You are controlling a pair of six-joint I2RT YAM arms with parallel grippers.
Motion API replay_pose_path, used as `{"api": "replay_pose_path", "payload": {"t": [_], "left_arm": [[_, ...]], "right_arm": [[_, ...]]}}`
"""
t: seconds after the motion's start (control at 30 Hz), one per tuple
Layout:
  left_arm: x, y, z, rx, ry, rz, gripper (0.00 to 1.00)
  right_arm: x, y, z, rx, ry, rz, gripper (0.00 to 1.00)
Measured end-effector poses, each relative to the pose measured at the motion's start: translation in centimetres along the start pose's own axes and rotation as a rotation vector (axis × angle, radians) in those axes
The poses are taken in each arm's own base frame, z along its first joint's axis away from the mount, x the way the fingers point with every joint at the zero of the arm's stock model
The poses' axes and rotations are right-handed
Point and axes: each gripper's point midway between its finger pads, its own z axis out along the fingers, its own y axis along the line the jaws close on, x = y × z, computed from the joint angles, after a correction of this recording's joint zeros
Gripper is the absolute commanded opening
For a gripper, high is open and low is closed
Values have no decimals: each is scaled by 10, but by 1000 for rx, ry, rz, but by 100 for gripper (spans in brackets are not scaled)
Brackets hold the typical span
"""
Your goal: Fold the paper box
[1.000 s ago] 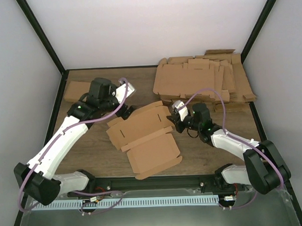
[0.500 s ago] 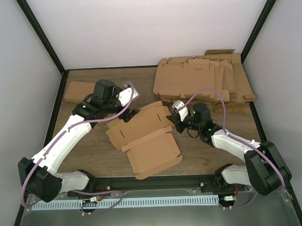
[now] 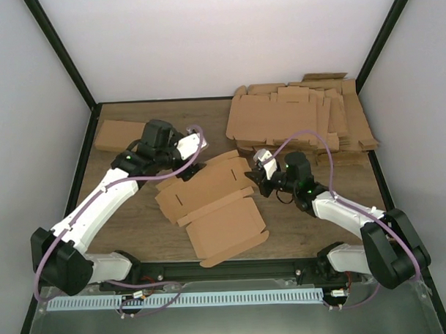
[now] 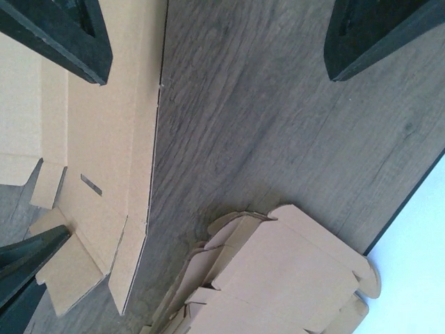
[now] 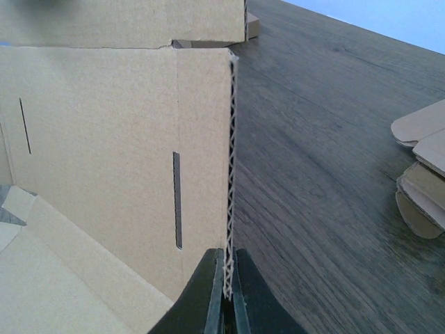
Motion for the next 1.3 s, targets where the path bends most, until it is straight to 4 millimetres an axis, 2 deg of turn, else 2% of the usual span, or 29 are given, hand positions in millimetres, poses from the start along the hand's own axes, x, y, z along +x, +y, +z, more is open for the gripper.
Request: {"api": "replay_pose_path", "payload": {"t": [0.37, 0.67, 0.73, 0.93, 1.0, 1.13, 1.3], "left_arm": [[16, -7, 20, 61, 63, -2, 58], [16, -22, 23, 106, 74, -17, 51], [16, -27, 24, 116, 83, -13, 43], [19, -35, 26, 93, 126, -5, 7], [21, -34, 26, 74, 138, -6, 4], [16, -42, 24, 63, 143, 22, 4], [8, -47, 15, 18, 136, 63, 4]], "right_arm": [[-1, 3, 0, -14, -3, 0, 1], [-1, 2, 0, -13, -3, 0, 1], [-1, 2, 0, -12, -3, 2, 1], [-1, 2, 0, -12, -3, 10, 1], [-1, 2, 0, -10, -3, 13, 1], [-2, 0, 0, 1, -7, 22, 10], [-7, -1, -1, 5, -24, 34, 29]]}}
